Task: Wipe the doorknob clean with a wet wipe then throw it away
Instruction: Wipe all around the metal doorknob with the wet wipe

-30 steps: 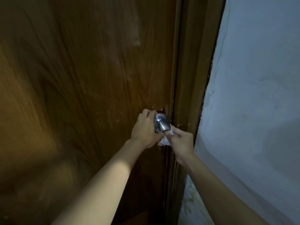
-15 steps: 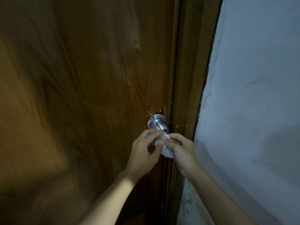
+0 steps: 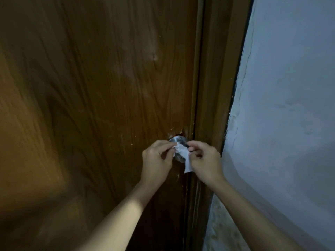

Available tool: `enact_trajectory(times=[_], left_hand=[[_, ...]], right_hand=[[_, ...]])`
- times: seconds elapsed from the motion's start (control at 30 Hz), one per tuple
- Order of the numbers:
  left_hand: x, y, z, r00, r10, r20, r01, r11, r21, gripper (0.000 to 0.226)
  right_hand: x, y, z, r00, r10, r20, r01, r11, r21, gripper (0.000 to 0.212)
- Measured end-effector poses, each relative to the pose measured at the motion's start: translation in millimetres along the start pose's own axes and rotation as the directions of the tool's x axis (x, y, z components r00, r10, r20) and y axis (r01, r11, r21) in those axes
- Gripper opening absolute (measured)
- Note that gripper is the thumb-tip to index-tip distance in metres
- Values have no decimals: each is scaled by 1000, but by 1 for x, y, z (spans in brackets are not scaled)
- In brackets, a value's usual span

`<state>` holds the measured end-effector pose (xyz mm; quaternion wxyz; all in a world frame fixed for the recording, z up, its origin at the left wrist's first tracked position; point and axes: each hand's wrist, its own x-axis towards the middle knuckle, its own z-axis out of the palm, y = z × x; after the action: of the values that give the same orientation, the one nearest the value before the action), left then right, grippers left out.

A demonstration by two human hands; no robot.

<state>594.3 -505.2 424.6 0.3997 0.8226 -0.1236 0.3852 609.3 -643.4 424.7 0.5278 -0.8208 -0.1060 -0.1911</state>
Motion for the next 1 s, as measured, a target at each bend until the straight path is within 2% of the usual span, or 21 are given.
enact_trajectory(times=[0.2, 0.37, 0.47, 0.57, 0.77, 0.83, 0.9, 1.0], left_hand=[[1, -3, 7, 996, -71, -49, 71, 997, 4, 26], [2, -9, 0, 997, -36, -72, 39, 998, 44, 26], [4, -8, 3, 997, 40, 64, -45, 996, 80, 26], [-2, -6, 15, 967, 24, 255, -61, 989, 136, 31], [-9, -9, 23, 931, 39, 362, -111, 977, 181, 42], [-11, -10, 23, 940, 25, 341, -84, 984, 160, 41], [-17, -8, 25, 968, -14, 252, -18, 992, 122, 38], [-30, -2, 30, 967, -233, 103, 236, 972, -17, 38]], right_hand=[[-6, 1, 2, 985, -108, -134, 102, 994, -48, 26], [6, -6, -6, 947, -300, -113, 284, 949, -134, 22], [10, -3, 0, 945, -325, -34, 313, 929, -196, 21], [9, 5, 7, 957, -285, -52, 269, 940, -210, 21], [7, 10, 7, 967, -254, 7, 252, 953, -168, 25], [6, 12, 8, 974, -225, 19, 225, 964, -143, 27], [7, 14, 9, 981, -191, 13, 192, 975, -115, 28], [7, 16, 11, 985, -169, -16, 167, 981, -97, 27]])
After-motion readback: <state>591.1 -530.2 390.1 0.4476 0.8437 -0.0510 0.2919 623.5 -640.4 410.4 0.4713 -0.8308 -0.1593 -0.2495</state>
